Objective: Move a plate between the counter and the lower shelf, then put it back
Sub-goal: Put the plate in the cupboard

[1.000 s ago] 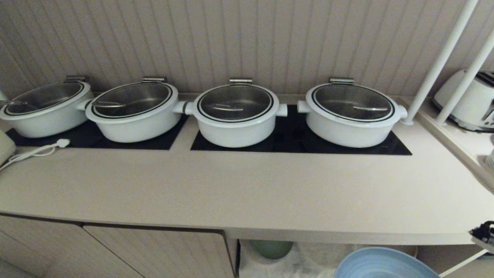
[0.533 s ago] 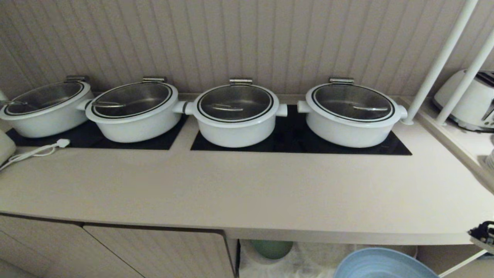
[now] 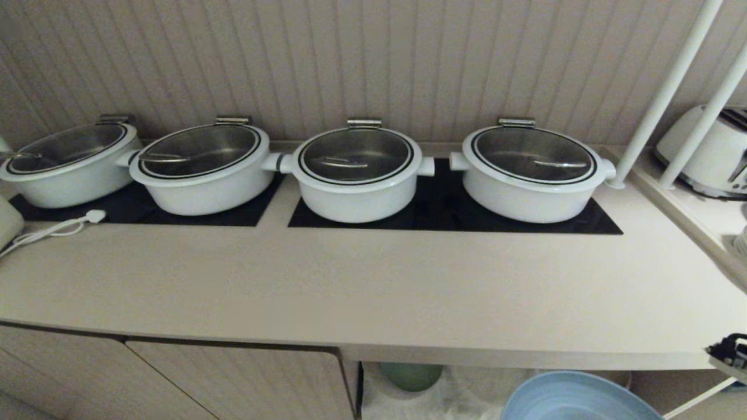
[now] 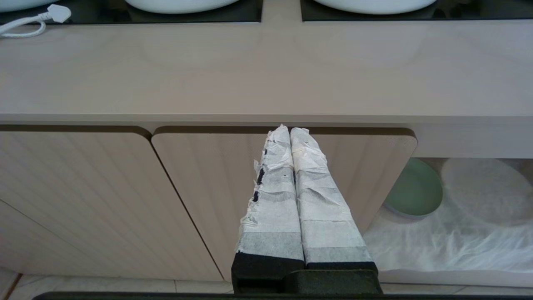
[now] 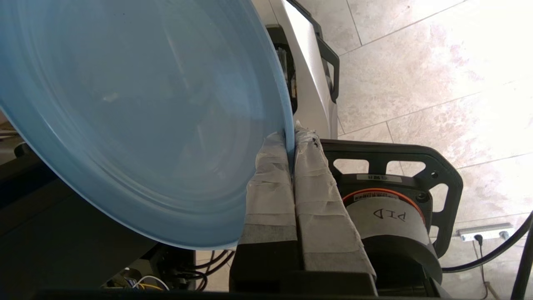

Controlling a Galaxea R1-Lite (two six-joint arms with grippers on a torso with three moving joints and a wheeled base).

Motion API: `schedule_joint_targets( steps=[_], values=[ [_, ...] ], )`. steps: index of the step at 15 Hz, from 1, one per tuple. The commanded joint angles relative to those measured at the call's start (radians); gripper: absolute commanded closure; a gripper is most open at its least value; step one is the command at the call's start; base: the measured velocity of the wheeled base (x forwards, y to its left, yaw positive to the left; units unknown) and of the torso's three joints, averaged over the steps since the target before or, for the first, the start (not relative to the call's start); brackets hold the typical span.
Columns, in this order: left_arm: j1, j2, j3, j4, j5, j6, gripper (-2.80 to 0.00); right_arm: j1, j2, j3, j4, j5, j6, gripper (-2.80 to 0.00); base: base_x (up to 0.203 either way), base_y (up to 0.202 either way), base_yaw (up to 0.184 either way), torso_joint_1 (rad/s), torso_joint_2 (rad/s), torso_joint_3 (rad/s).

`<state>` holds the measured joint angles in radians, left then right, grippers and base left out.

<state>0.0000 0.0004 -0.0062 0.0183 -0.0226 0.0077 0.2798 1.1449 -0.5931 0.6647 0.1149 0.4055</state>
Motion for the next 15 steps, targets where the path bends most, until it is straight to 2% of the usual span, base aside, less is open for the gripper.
schedule_joint_targets(
  steps=[1, 15],
  values=[
    [0.000, 0.000, 0.000, 0.000, 0.000, 0.000, 0.00, 0.001, 0.003, 0.018, -0.002, 0.000, 0.003, 0.00, 0.000, 0.000, 0.000, 0.000, 0.00, 0.000],
    [0.000, 0.000, 0.000, 0.000, 0.000, 0.000, 0.00, 0.001, -0.050, 0.047, -0.010, 0.002, 0.003, 0.00, 0.000, 0.000, 0.000, 0.000, 0.00, 0.000]
  ],
)
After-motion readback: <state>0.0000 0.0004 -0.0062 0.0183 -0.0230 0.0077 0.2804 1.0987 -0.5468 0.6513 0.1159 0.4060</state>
